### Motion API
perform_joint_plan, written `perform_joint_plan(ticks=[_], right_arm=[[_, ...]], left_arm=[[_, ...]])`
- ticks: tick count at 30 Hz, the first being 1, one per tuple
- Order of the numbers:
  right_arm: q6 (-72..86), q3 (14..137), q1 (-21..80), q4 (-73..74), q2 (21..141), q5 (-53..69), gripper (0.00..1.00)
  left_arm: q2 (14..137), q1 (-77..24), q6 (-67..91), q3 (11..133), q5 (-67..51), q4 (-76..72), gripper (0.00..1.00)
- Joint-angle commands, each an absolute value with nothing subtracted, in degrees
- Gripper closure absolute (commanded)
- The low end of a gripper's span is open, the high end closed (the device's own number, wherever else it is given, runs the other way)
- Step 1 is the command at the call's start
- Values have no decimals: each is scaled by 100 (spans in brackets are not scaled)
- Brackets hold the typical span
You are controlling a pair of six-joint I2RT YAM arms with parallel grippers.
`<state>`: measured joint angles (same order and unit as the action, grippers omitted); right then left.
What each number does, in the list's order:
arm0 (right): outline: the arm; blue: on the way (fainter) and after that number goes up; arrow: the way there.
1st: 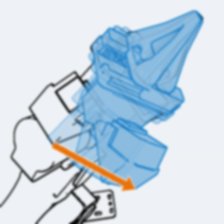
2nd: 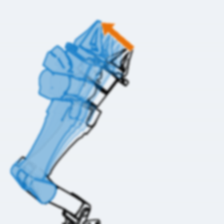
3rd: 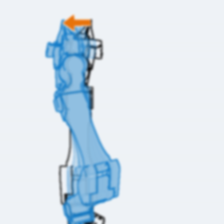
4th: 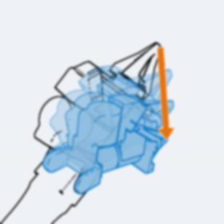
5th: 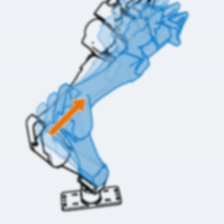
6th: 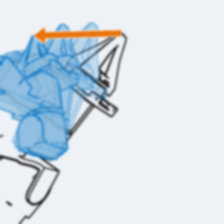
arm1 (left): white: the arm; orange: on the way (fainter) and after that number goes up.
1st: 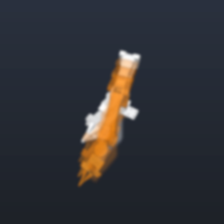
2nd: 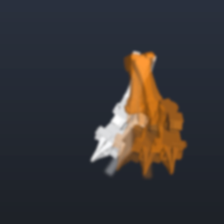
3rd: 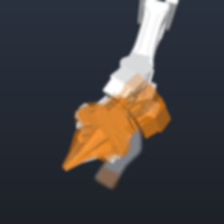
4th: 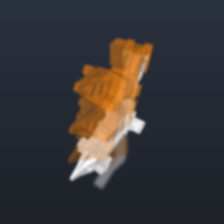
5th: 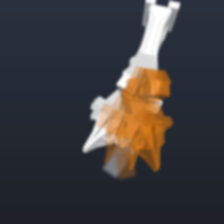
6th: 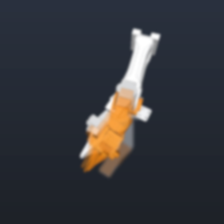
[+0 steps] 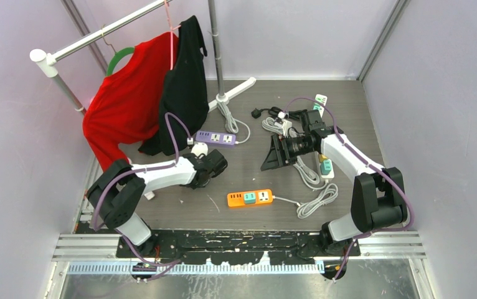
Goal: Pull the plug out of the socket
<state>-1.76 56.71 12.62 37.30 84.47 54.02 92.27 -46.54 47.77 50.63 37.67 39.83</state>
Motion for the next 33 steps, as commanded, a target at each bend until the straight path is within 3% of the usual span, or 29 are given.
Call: perform_joint_plan(ticks=[1,7,9,11,15,19,33], right_arm=[[-290,5870,1239,3716,8238,5424,19],[-332,5866,1236,3748,8235,5427,19],[-342,5862,1239,3757,8227,5436,19],[-351,5867,1239,3761,8227,5432,19],[-360,5863,1239,3768,8218,5440,19],[-380,5870,1239,3786,8214,5443,19],[-531,5854,1238,3832,8144,5475,19]], left_arm=[[9211,-4554,4788,4937,3685,3821,88],[9154,-4532,4755,4903,3630,3775,87],[9122,-4533,4753,4893,3633,3772,69],[9072,-4535,4750,4881,3633,3768,66],[8920,-4528,4746,4847,3621,3746,47],[8735,-4530,4724,4827,3574,3727,39],[7412,-4526,3973,4673,2483,3526,34]])
